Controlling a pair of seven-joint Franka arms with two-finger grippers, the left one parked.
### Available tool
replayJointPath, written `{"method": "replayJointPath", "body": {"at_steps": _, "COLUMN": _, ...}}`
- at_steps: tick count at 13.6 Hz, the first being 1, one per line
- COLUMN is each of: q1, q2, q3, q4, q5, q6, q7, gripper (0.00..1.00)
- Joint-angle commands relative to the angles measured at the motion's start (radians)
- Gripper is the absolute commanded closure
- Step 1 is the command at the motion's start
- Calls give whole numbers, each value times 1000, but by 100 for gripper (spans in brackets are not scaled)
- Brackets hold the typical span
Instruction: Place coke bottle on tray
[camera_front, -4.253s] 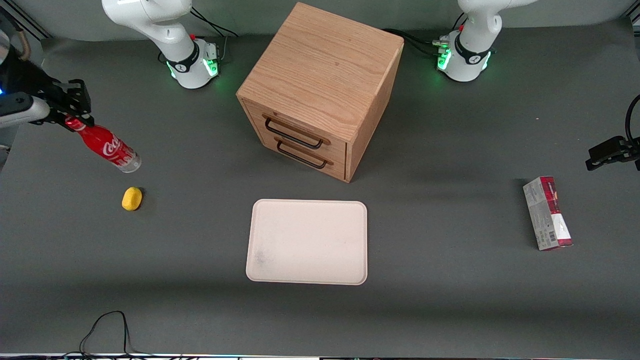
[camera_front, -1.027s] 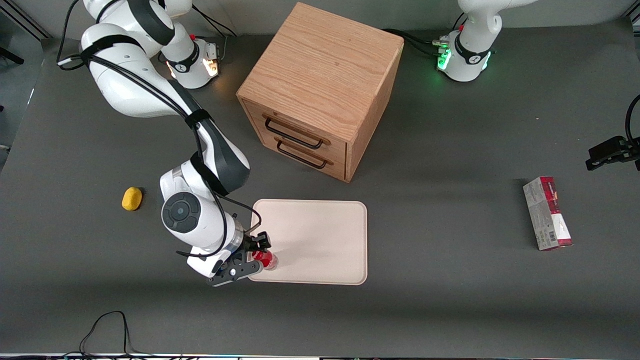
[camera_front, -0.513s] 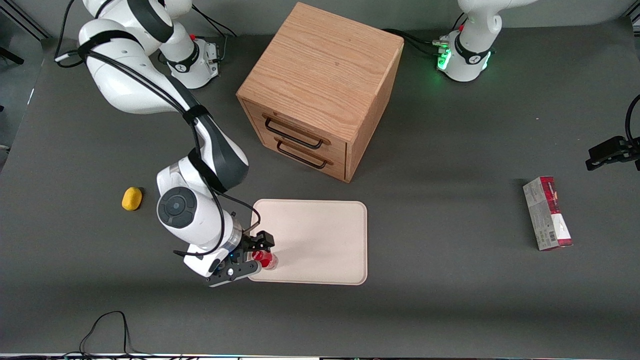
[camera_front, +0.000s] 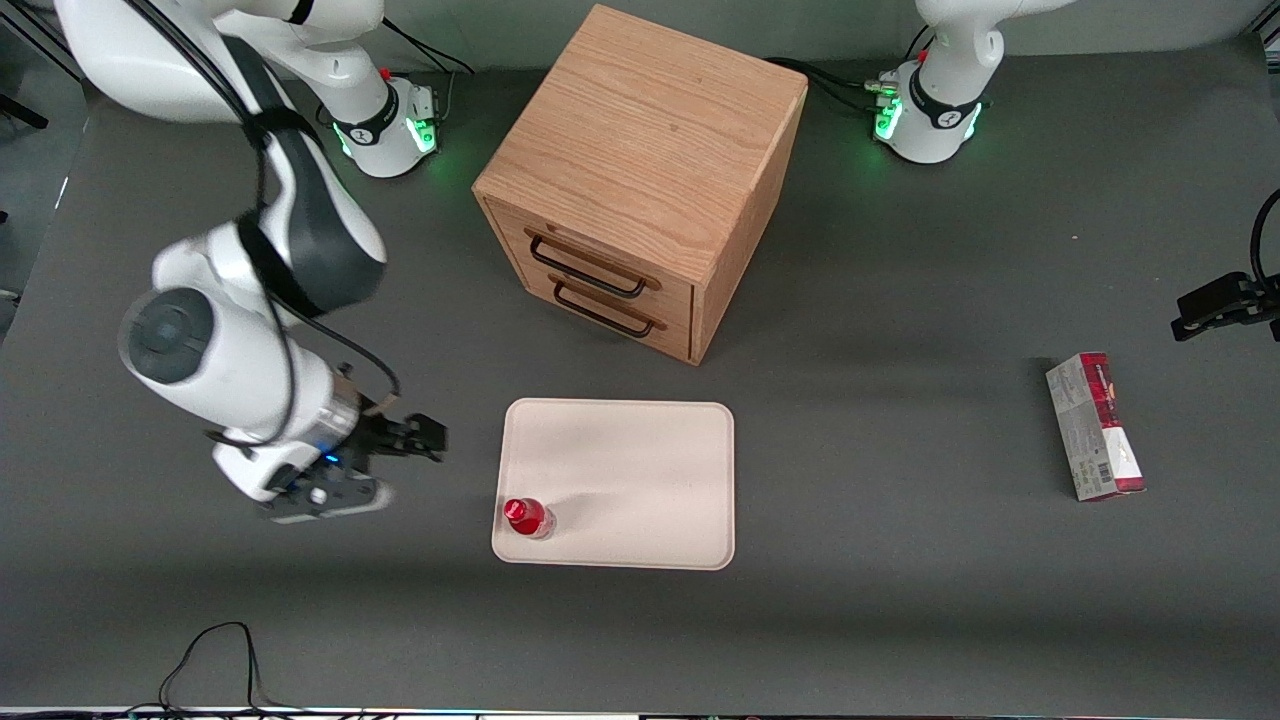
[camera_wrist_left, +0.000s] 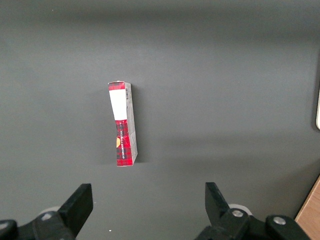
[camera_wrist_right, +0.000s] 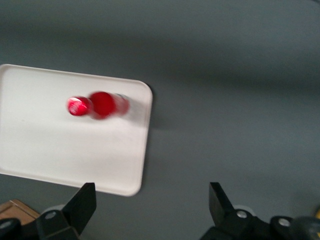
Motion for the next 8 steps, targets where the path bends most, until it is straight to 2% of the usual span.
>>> {"method": "replayJointPath", "body": {"at_steps": 1, "q1": 2, "q2": -273, "q3": -85, "q4": -327, "q5": 42, "q6": 25, "q7": 3, "gripper": 0}}
{"method": "replayJointPath", "body": {"at_steps": 3, "q1": 8, "q2": -406, "q3": -179, "q4": -458, "q5": 102, "q6": 22, "q7": -34, "gripper": 0}}
{"method": "replayJointPath", "body": {"at_steps": 6, "q1": 11, "q2": -566, "q3": -317, "q4": -595, "q5": 102, "q6": -17, "q7": -109, "gripper": 0}}
{"method": "replayJointPath", "body": {"at_steps": 8, "q1": 11, "q2": -627, "q3": -389, "q4": -620, "q5": 84, "q6": -60, "q7": -169, "gripper": 0}}
